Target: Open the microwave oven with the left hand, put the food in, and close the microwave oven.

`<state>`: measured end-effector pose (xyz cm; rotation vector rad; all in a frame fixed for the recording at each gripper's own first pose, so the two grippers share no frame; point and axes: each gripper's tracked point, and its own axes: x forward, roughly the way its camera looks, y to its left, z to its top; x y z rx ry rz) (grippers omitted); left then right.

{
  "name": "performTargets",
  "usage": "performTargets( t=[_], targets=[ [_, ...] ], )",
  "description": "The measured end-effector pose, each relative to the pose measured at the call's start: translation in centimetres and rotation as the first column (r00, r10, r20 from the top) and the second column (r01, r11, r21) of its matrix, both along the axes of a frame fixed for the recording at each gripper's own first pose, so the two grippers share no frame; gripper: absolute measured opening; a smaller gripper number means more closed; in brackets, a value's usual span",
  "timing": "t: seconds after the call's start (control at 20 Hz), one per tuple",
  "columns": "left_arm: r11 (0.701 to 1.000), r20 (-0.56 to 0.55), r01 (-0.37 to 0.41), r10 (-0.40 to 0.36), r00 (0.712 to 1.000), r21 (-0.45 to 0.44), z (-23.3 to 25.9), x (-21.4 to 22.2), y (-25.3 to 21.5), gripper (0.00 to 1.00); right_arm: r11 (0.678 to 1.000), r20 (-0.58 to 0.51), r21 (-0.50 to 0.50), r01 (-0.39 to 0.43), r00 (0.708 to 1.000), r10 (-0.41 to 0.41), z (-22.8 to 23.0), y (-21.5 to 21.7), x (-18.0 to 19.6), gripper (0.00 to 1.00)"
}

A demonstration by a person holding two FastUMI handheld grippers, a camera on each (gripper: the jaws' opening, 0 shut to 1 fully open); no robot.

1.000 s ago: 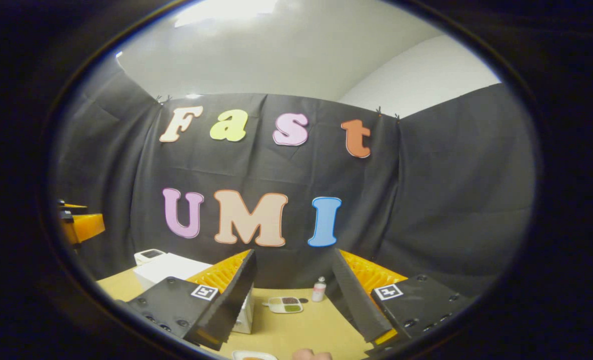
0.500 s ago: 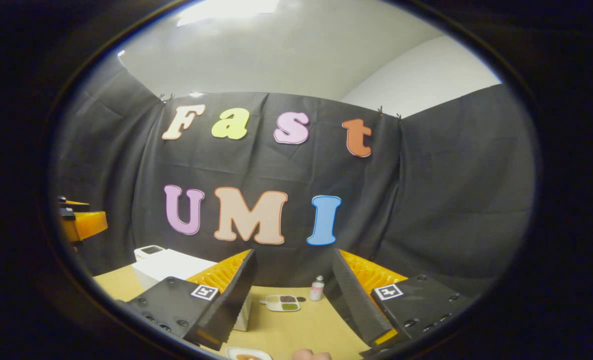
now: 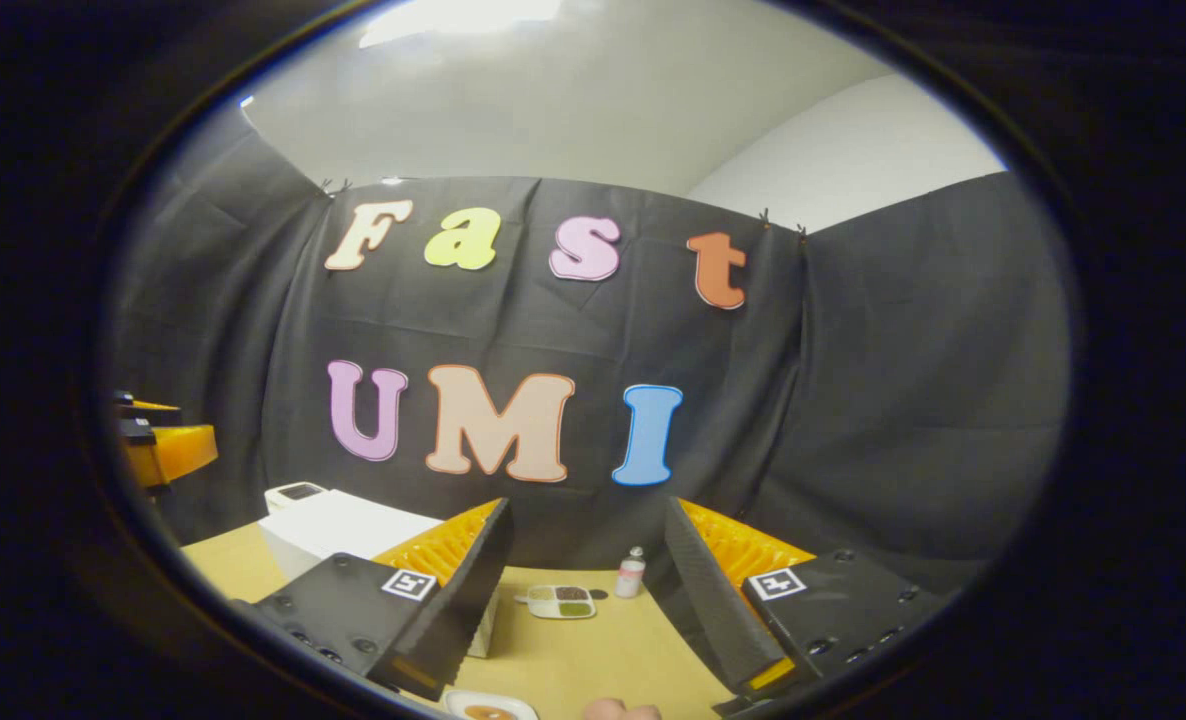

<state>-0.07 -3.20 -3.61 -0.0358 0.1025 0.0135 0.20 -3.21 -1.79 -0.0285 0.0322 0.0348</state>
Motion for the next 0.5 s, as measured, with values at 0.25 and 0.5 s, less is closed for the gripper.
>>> performTargets(
  t=[0.25, 0.5],
  targets=[
    [1.0, -0.027, 0.013, -0.013, 1.0, 0.003, -2.9, 1.7, -1.1, 0.93, 0.999, -0.006, -0.017, 0.03, 1.0, -0.03, -0.3, -1.6, 0.3, 0.96],
    [0.998, -0.042, 0.061, -0.06, 0.997, 0.01, -9.0, 3.9, -3.5, 0.96, 0.999, 0.005, -0.021, 0.045, 0.999, -0.045, 0.2, -2.2, 0.7, 0.96]
  ],
)
